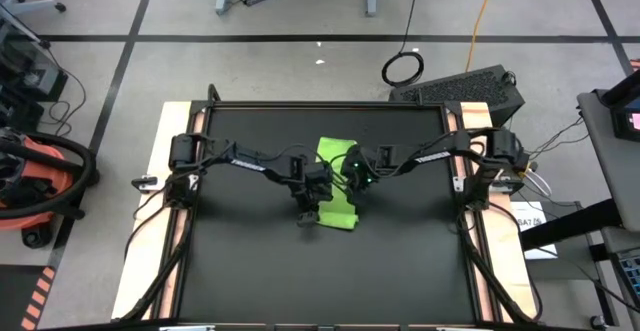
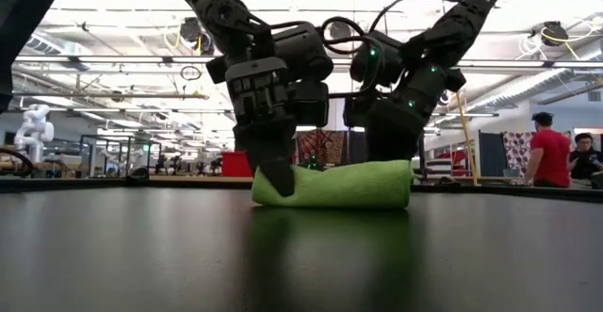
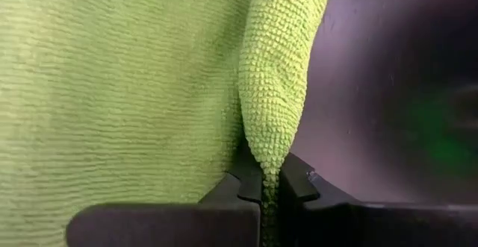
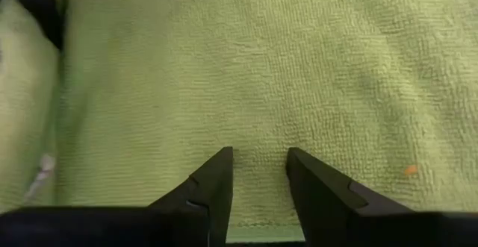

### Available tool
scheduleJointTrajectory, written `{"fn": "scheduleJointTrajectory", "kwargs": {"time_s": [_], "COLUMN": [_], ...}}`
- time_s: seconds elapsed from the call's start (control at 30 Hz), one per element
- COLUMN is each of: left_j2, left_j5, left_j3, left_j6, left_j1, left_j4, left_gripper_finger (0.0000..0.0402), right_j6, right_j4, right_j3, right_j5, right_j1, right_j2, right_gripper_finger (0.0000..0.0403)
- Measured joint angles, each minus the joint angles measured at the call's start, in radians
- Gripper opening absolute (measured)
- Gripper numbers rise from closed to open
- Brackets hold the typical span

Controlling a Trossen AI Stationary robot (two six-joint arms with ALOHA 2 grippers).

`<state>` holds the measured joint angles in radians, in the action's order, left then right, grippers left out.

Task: Roll towel
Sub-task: Roll the green microfiber towel

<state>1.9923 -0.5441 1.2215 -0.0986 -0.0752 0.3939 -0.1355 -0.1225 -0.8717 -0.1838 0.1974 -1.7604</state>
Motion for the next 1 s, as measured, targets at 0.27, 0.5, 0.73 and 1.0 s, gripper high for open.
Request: {"fn": "scheduleJointTrajectory", "kwargs": {"time_s": [0.27,0.5,0.73,1.0], "left_j2": [0.0,0.0,0.0,0.0], "left_j5": [0.027,0.057,0.065,0.074], "left_j3": [0.009,0.02,0.02,0.018], "left_j6": [-0.001,-0.022,-0.052,-0.051], "left_j1": [0.043,0.067,0.069,0.055], "left_j4": [0.035,0.069,0.067,0.071], "left_gripper_finger": [0.0005,0.0008,0.001,0.001], "right_j6": [0.017,0.032,0.039,0.054], "right_j4": [0.054,0.054,0.049,0.048], "right_j3": [-0.002,-0.002,-0.001,0.0], "right_j5": [-0.006,-0.009,-0.011,-0.025], "right_j1": [0.006,0.049,0.065,0.061], "right_j2": [-0.036,-0.038,-0.038,-0.027], "right_gripper_finger": [0.0112,0.0104,0.0102,0.011]}}
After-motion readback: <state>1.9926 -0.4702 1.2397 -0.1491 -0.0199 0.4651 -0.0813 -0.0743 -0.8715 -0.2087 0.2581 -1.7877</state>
